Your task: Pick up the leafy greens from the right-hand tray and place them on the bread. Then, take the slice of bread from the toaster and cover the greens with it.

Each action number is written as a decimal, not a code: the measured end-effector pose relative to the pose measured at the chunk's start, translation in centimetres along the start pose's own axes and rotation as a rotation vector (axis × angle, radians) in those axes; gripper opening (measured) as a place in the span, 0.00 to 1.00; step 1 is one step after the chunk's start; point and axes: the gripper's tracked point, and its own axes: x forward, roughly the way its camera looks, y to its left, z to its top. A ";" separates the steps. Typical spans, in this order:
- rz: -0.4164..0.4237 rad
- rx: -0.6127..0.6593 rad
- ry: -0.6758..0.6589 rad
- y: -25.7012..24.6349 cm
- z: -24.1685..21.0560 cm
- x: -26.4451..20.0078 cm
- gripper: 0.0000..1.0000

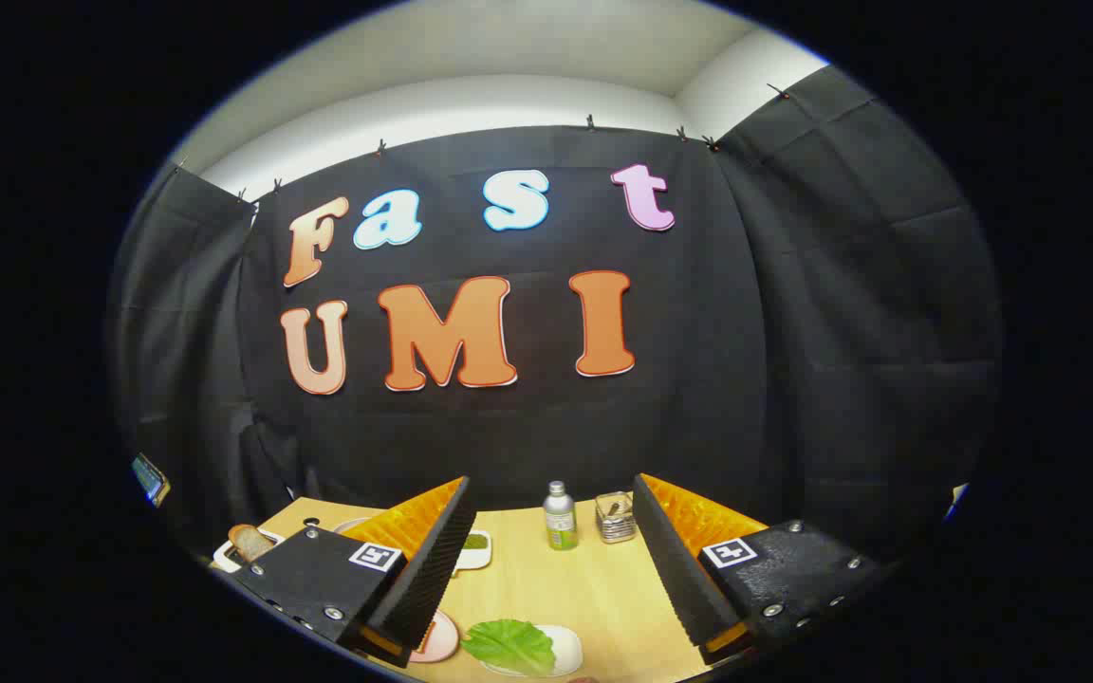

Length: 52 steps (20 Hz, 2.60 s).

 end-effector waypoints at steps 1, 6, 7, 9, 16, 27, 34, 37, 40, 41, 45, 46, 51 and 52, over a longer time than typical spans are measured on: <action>-0.002 -0.003 -0.002 0.8 0.0 -0.1 0.99; 0.014 -0.028 0.015 3.6 -0.9 -0.7 0.99; 0.016 -0.031 0.015 3.9 -0.9 -0.7 0.99; 0.008 -0.031 0.013 4.0 -0.8 -0.5 0.99; 0.007 -0.070 0.024 4.5 -1.3 -0.2 0.99; 0.008 -0.062 0.108 2.2 -7.7 1.6 0.99; 0.056 -0.023 0.214 2.3 -13.8 3.1 0.99; 0.078 -0.049 0.262 2.6 -16.6 3.7 0.99; 0.105 -0.058 0.325 3.2 -19.7 3.9 0.99; 0.111 -0.066 0.347 3.3 -20.9 3.9 0.99; 0.134 -0.101 0.442 3.4 -25.3 3.8 1.00; 0.139 -0.104 0.467 3.4 -26.2 3.8 1.00; 0.143 -0.124 0.576 3.0 -30.9 3.5 1.00; 0.149 -0.129 0.599 3.0 -31.6 3.3 1.00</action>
